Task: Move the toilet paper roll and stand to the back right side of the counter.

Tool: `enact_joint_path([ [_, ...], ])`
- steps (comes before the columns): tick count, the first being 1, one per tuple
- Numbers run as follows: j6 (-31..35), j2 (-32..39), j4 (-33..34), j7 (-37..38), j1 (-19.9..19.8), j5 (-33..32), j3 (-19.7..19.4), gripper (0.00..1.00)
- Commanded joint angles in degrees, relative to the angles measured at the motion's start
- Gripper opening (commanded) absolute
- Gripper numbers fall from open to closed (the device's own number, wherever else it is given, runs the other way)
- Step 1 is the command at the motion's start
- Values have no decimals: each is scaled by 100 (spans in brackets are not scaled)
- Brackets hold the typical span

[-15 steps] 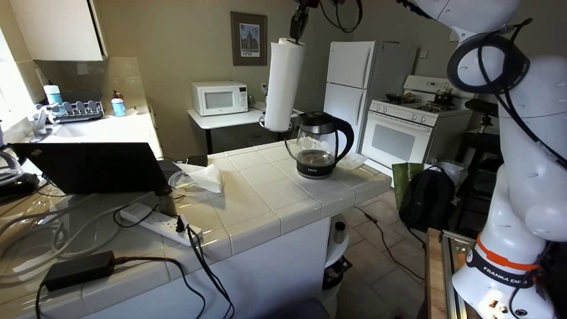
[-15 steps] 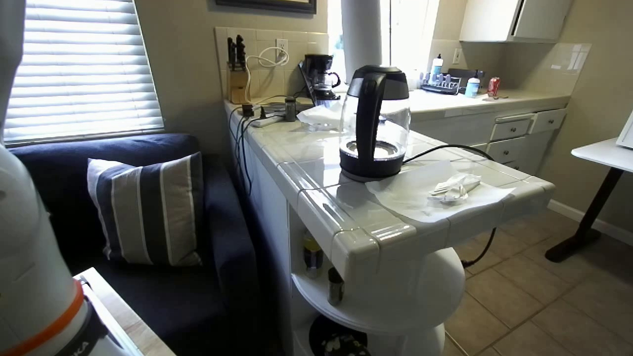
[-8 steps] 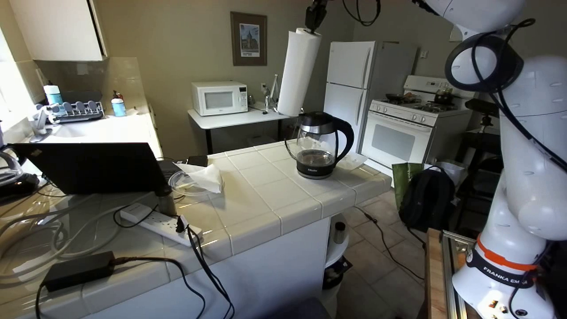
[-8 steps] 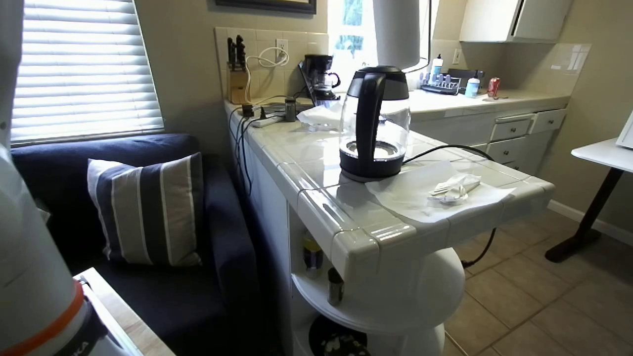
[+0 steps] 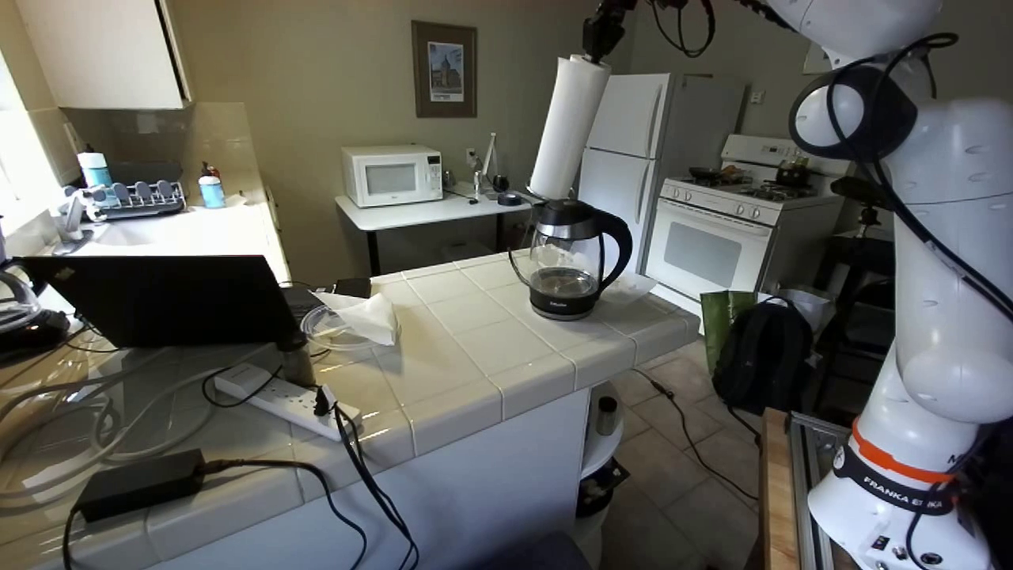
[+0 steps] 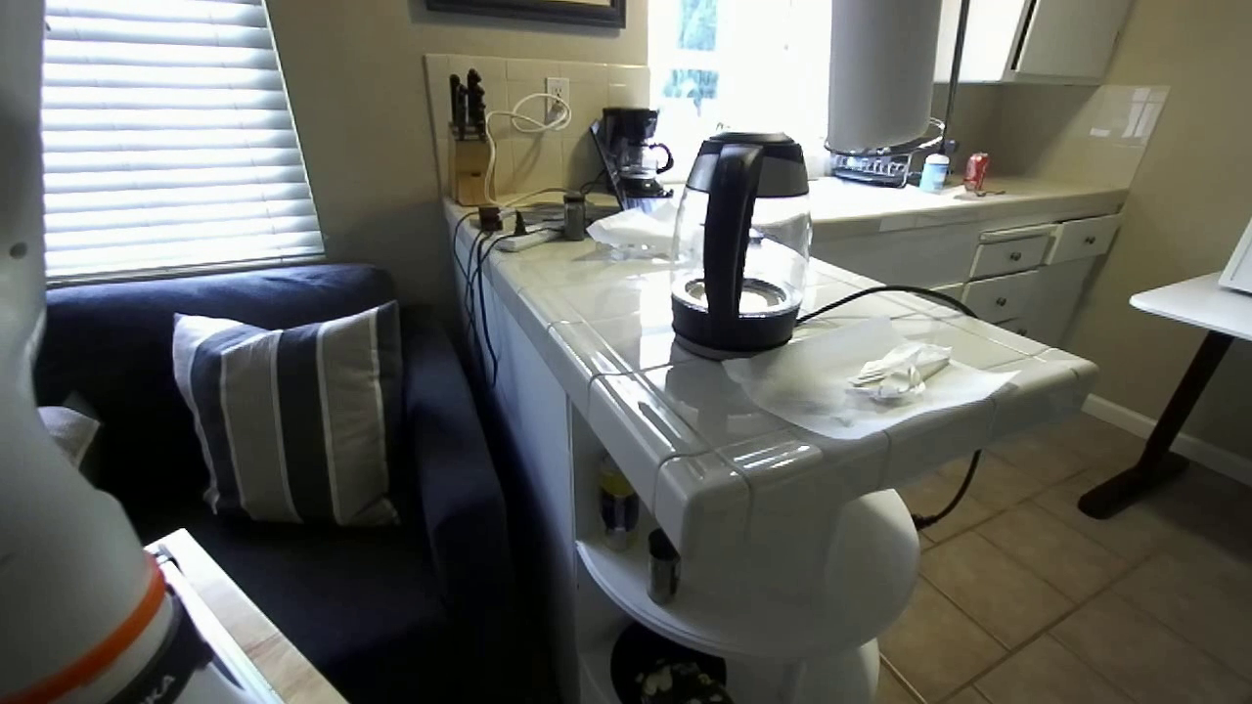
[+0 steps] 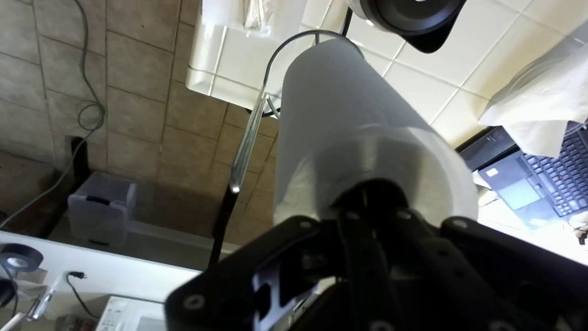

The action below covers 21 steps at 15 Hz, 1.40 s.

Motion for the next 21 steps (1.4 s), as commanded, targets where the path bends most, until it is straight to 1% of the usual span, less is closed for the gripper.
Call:
enact_joint_path([
  [1, -3, 5, -10, -17, -69, 24, -2, 6],
  [6, -3, 41, -9, -25, 0, 12, 4, 6],
  [7, -3, 41, -9, -25, 0, 12, 4, 2],
  [8, -42, 154, 62, 34, -68, 111, 9, 2],
  [9, -73, 251, 114, 87, -86, 67, -20, 2],
  [13, -235, 836, 383, 342, -323, 104, -89, 2],
  [14, -322, 1032, 578, 400, -560, 33, 202, 2],
  [18, -307, 1500, 797, 633, -846, 5, 346, 2],
  [21, -302, 1797, 1010, 852, -1013, -68, 379, 2],
])
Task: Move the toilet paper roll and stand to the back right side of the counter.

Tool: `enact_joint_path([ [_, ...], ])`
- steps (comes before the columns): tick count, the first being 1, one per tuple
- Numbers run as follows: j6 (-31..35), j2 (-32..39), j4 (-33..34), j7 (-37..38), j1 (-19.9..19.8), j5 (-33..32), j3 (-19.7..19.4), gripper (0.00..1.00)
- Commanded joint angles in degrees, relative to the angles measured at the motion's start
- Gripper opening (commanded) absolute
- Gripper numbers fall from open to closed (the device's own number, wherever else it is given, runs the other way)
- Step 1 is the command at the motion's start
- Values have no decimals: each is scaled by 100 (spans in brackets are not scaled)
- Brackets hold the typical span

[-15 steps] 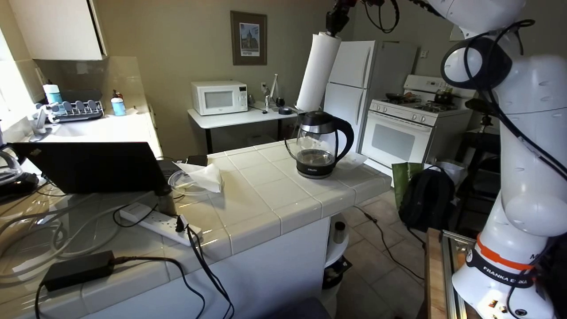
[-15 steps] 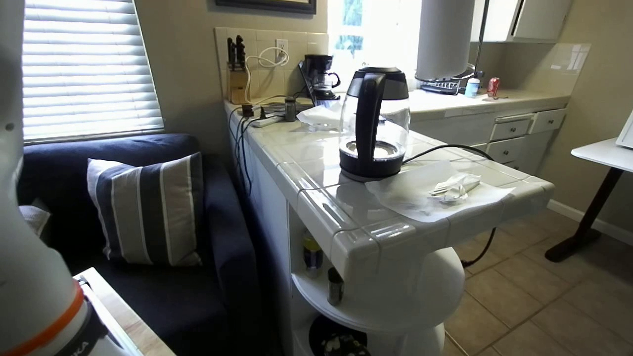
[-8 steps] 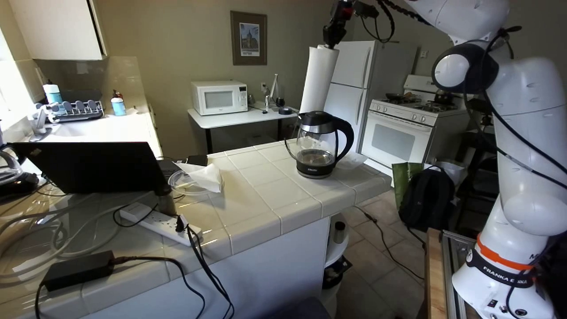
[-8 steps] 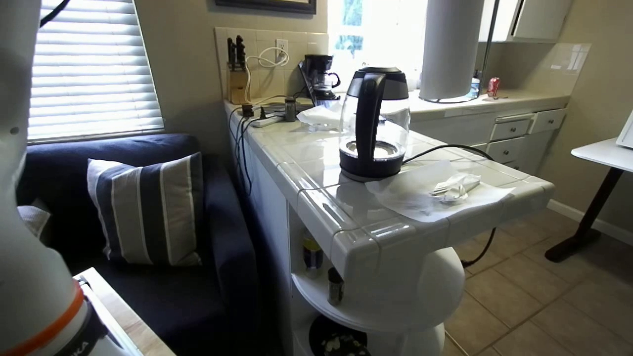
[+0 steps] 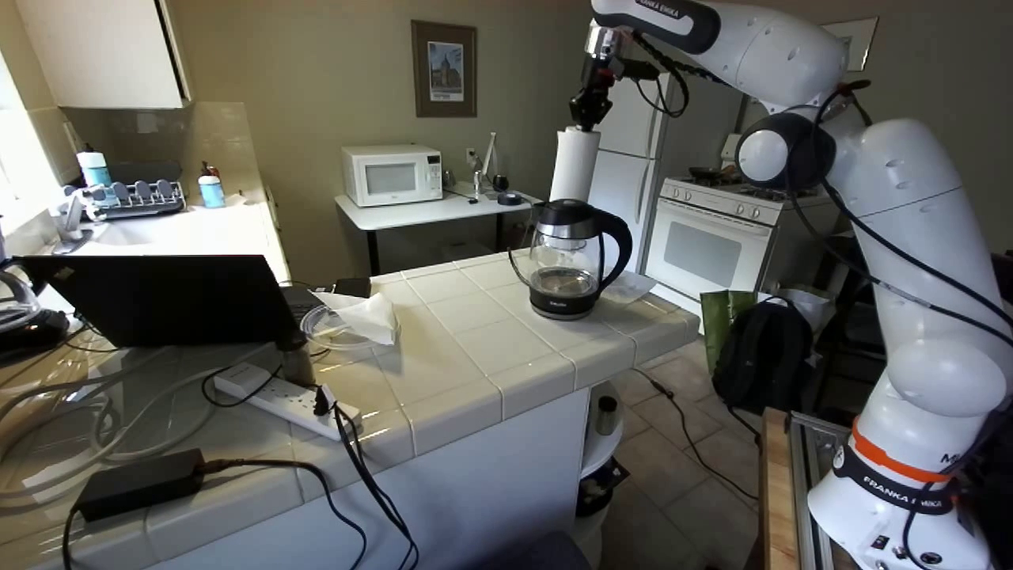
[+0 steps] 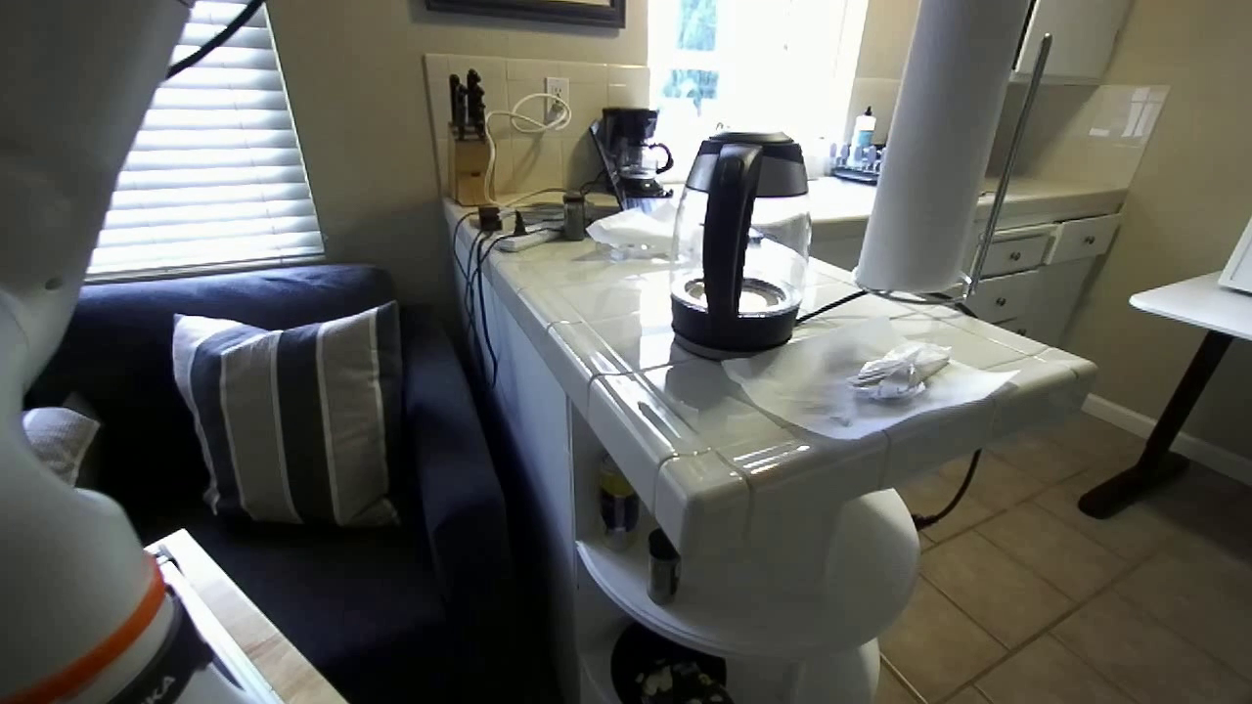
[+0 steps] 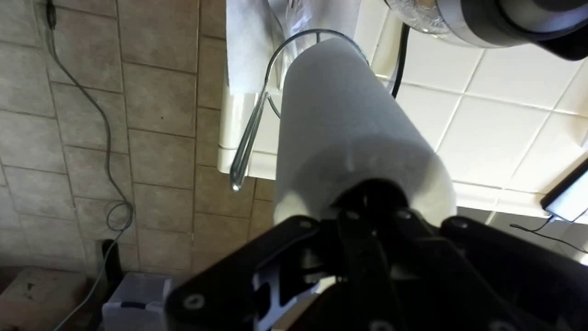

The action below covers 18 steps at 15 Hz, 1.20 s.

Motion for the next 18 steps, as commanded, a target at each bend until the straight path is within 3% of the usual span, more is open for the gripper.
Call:
enact_joint_path([
  [1, -138, 495, 715, 500, -251, -131, 111, 2],
  [2, 84, 476, 583, 617, -167, -110, -97, 2],
  [3, 11, 664, 914, 778, -313, -168, 93, 2],
  [8, 254, 1072, 1435, 1600, -293, -289, 129, 2],
  [9, 384, 1106, 1437, 1753, -254, -373, 106, 2],
  [10, 698, 872, 953, 1865, -160, -479, 83, 2],
  [18, 1148, 1246, 1038, 2378, 103, -727, 111, 2],
])
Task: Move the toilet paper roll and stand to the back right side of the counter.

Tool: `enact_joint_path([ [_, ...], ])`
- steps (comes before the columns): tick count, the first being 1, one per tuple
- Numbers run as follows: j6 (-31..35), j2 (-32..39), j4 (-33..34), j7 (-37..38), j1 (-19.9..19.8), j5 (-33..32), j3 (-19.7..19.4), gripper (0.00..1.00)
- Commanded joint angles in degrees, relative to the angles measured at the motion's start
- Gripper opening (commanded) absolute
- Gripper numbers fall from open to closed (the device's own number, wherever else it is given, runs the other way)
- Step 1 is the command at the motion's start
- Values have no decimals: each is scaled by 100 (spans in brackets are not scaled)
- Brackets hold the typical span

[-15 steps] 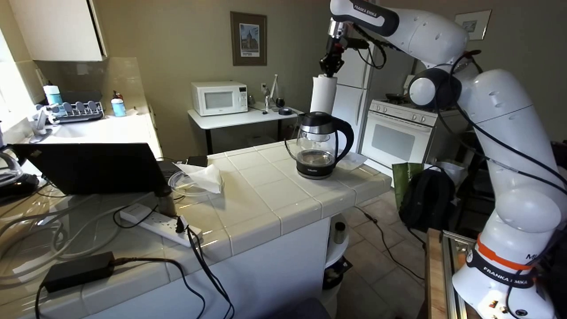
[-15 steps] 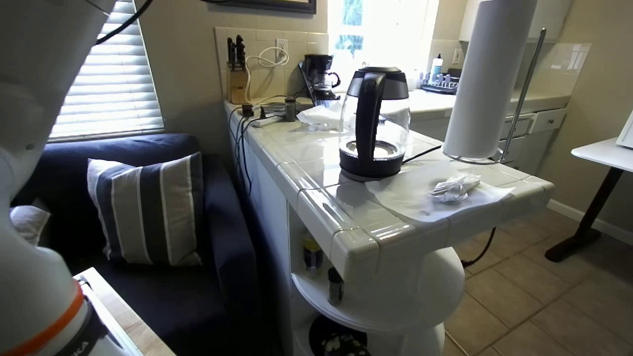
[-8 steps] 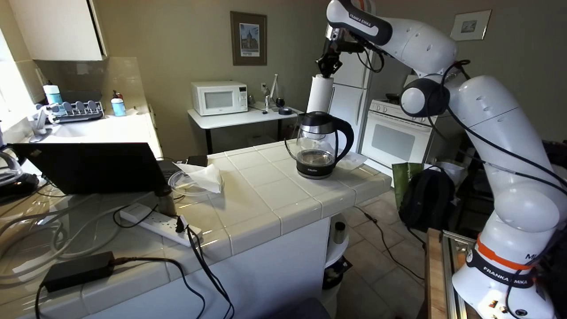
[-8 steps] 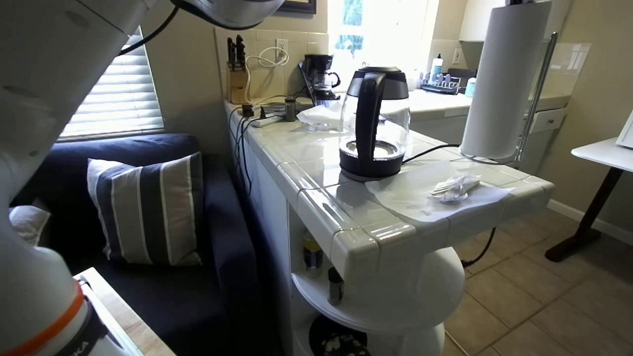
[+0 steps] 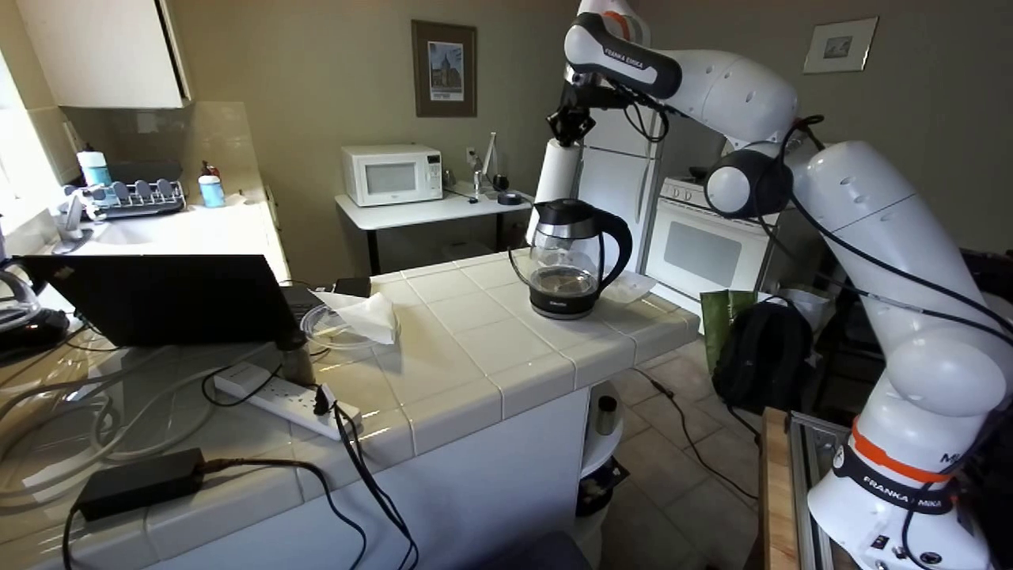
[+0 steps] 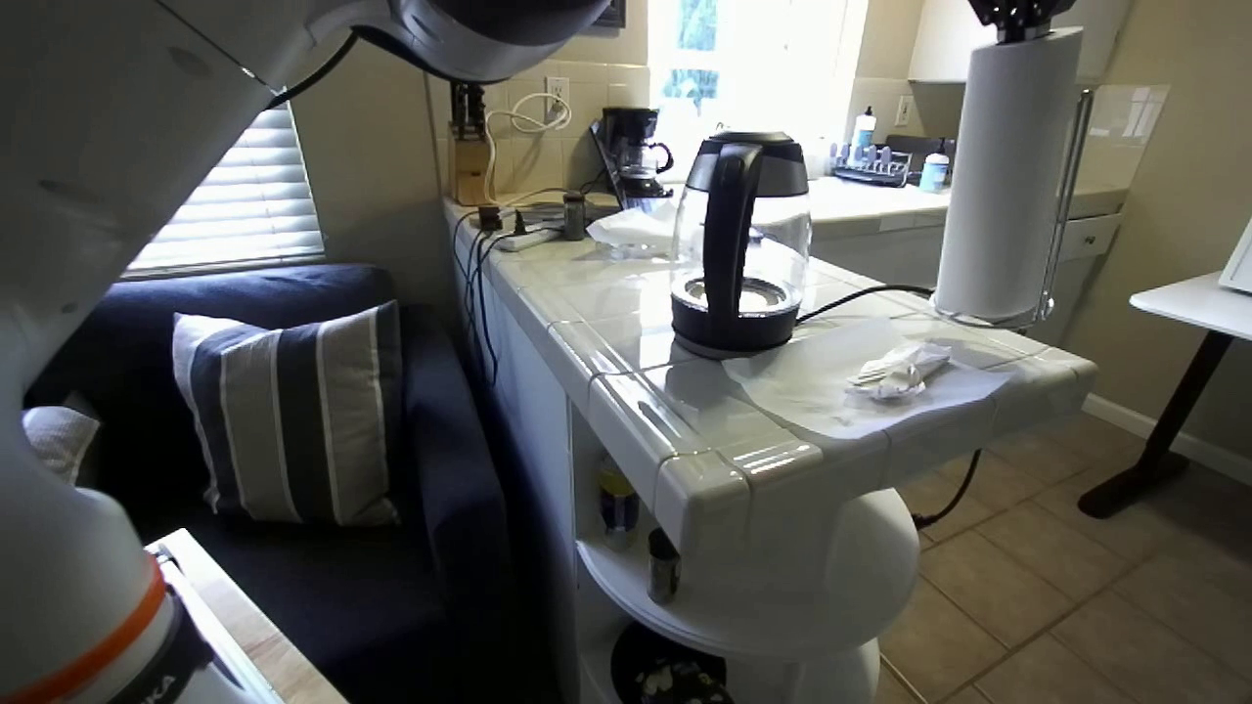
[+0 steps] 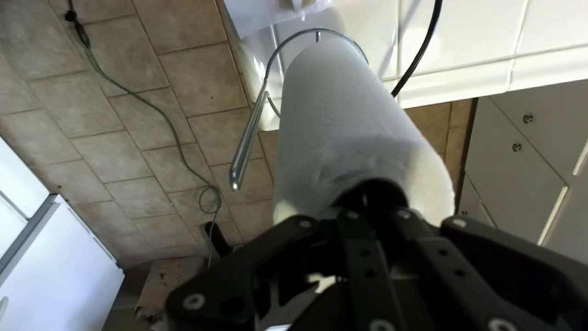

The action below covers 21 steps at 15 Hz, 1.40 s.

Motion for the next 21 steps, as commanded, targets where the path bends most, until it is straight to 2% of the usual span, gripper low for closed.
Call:
enact_joint_path([
  [1, 138, 149, 109, 269, 129, -187, 28, 2],
  [14, 178, 297, 95, 198, 177, -245, 72, 2],
  [21, -29, 285, 50, -126, 168, -206, 188, 2],
])
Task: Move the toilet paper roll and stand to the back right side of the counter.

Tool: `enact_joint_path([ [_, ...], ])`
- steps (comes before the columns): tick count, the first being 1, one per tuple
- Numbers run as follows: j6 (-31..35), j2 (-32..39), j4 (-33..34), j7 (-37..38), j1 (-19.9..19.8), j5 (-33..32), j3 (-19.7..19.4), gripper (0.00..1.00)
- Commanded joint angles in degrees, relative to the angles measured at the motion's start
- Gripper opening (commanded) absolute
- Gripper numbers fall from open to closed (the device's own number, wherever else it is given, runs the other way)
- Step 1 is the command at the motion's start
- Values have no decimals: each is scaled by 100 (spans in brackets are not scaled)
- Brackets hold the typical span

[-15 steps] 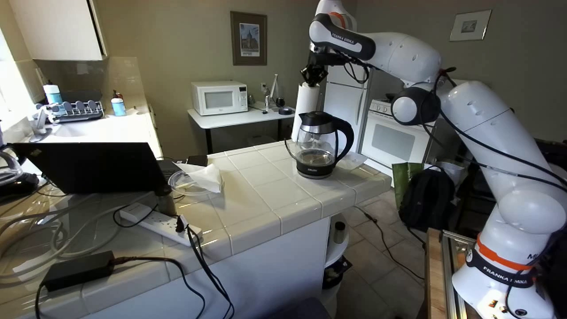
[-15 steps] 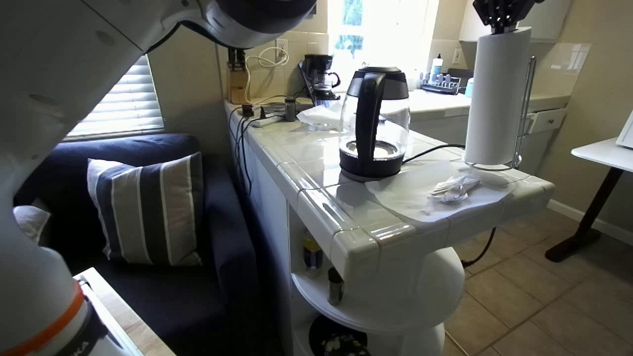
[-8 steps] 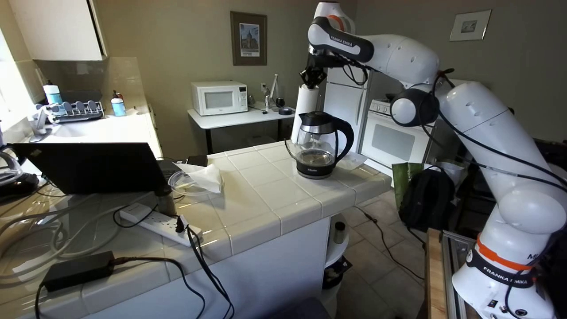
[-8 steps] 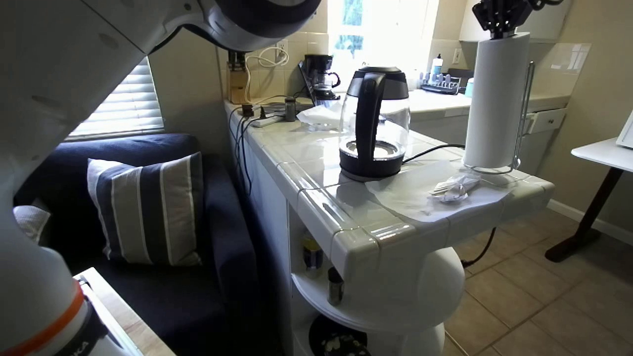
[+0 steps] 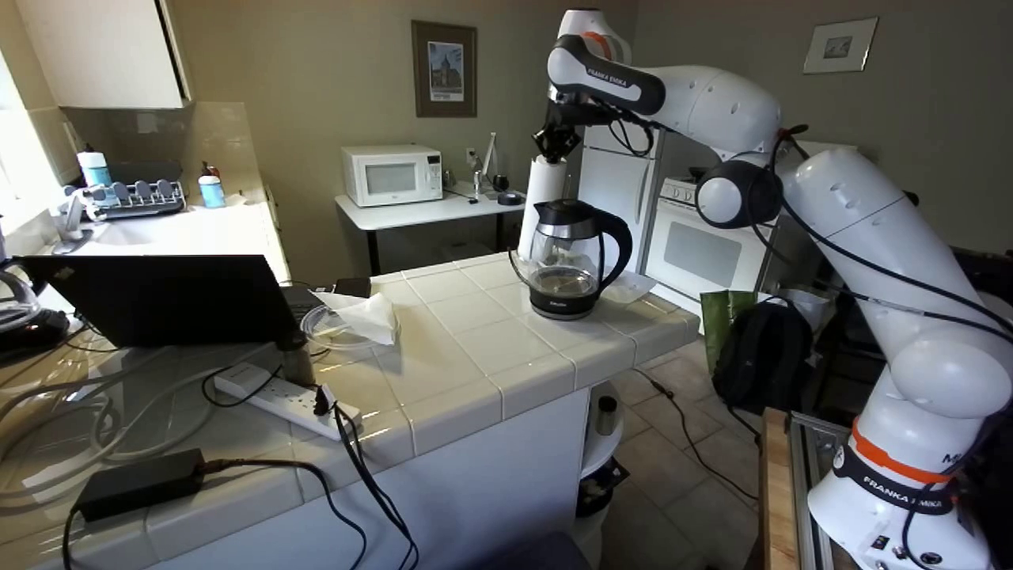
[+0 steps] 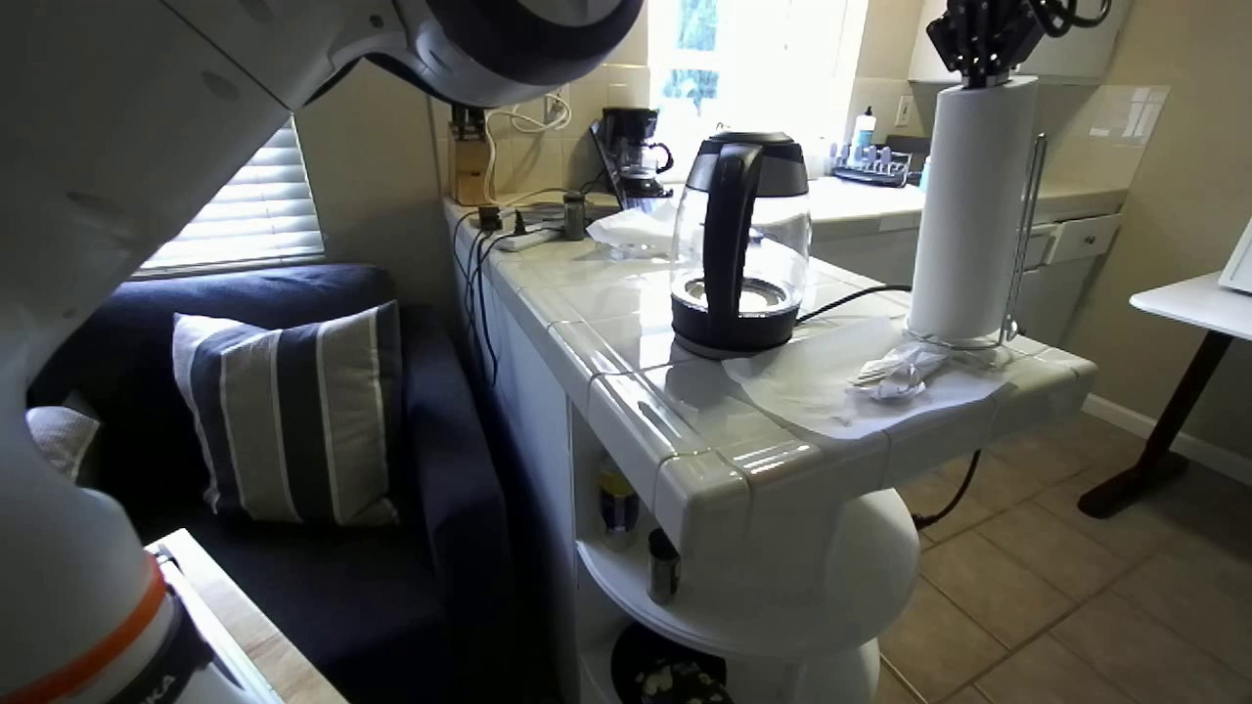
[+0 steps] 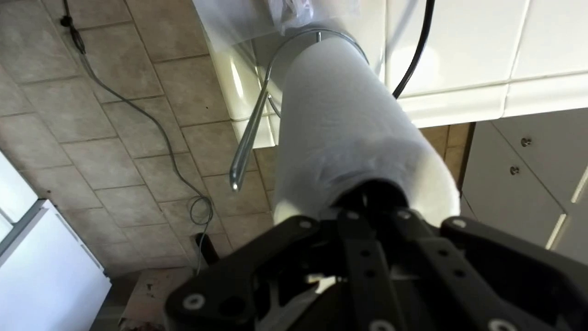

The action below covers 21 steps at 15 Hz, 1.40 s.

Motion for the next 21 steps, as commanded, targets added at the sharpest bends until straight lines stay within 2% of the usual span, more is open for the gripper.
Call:
enact_joint_path([
  [1, -134, 2, 57, -206, -27, -52, 105, 2],
  [9, -833, -192, -128, -608, -60, 28, 250, 2],
  [15, -1670, -262, -100, -734, -99, 70, 311, 2],
  [21, -1655, -179, -42, -705, -98, 65, 321, 2],
])
